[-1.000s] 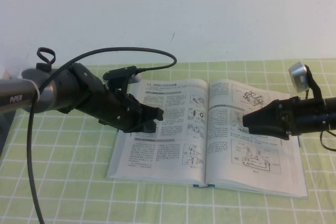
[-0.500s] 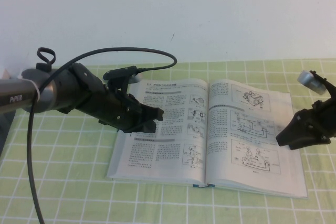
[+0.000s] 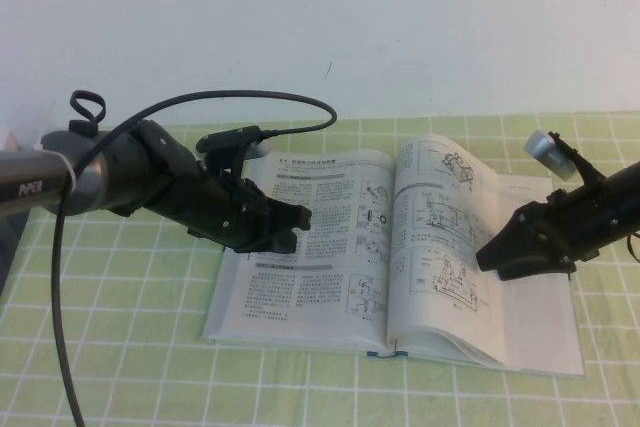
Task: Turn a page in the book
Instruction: Open the closed book
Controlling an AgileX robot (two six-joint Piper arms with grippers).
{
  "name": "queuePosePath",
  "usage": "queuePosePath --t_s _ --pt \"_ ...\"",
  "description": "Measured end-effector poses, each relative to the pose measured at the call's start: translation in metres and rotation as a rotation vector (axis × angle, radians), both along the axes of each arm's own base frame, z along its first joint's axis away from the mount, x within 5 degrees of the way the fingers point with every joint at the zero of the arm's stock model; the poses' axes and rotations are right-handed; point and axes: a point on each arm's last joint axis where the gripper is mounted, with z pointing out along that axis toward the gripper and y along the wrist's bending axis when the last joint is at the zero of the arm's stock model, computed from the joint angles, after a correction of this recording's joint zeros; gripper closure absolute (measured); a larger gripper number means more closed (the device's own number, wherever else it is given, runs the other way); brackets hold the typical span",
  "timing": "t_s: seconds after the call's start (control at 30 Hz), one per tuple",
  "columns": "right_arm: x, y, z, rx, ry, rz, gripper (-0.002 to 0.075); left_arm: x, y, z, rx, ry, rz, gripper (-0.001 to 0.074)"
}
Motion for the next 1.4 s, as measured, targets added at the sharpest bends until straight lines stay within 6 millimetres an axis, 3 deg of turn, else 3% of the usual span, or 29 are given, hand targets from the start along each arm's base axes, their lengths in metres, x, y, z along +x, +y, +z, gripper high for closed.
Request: queuePosePath --t_s 0.53,0.8,1.13,1.27,1.4 --pt "0.006 0.016 -0.001 0.144 -0.061 -0.031 0.0332 0.000 0.000 0.000 -0.001 0.001 0.002 0.0738" --pt "0.010 0.024 0.011 0.291 -0.116 -0.046 0.0332 0.000 0.000 0.000 -0.001 0.001 0.002 0.0738" --pt "0.010 0.024 0.012 0.309 -0.132 -0.031 0.0332 0.000 0.000 0.000 -0.002 0.002 0.003 0.0738" --pt "0.011 0.018 0.016 0.280 -0.098 0.009 0.0332 0.000 0.000 0.000 -0.003 0.003 0.002 0.0738" --pt "0.016 -0.002 0.025 0.142 -0.053 0.046 0.0332 0.000 0.000 -0.001 -0.002 0.005 0.001 0.0738"
